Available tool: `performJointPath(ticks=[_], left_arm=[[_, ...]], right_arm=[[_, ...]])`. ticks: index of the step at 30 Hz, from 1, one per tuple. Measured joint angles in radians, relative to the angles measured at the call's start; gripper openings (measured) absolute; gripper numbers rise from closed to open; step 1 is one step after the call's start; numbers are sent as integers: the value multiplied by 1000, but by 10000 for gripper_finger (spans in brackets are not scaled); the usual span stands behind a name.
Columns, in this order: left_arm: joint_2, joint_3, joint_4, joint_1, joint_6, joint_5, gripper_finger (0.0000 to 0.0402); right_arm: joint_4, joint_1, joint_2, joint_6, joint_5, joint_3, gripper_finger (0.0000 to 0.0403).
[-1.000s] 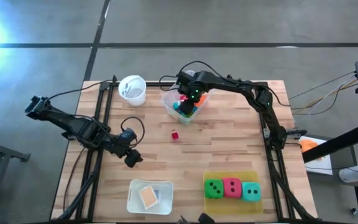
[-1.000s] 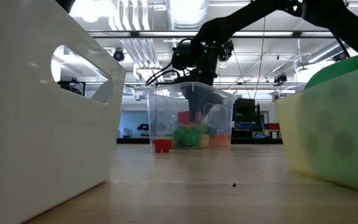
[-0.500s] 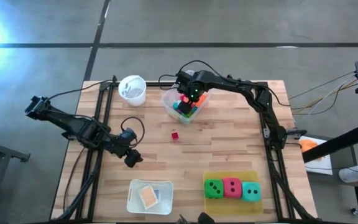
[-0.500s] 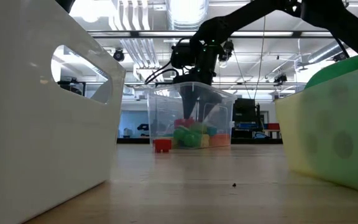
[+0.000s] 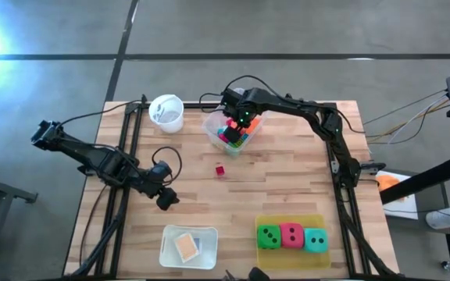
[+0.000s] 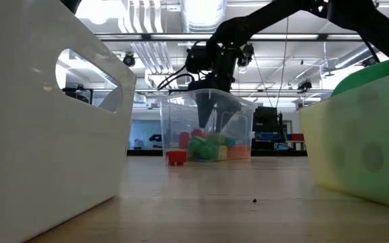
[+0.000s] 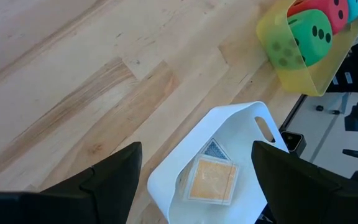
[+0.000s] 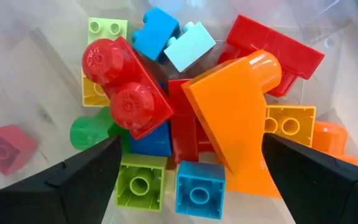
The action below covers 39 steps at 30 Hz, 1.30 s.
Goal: Pick & Place Toys
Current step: Put the red game piece into the transparent bin
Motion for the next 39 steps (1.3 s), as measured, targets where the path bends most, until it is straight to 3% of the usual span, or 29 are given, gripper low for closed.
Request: performJointPath(ticks=[7,13,18,25,32,39], left_arm=[[9,0,56,30,-8,-48,306],[113,0,194,167,71,-84,306],[231,0,316,287,290,-102,306],[406,0,465,344,659,-158,306],[585,0,596,371,826,-166,305],[697,0,713,375,975,-166,305]], right_arm=[[0,2,-29,-5,0,0,380],[-14,3,-136,-18,-8,0,380],[-106,7,-259,-24,-40,0,380],[-231,31,-439,15,-46,-11,380],[-232,81,-620,74,-22,-52,380],[-210,113,-766,153,0,-189,380]])
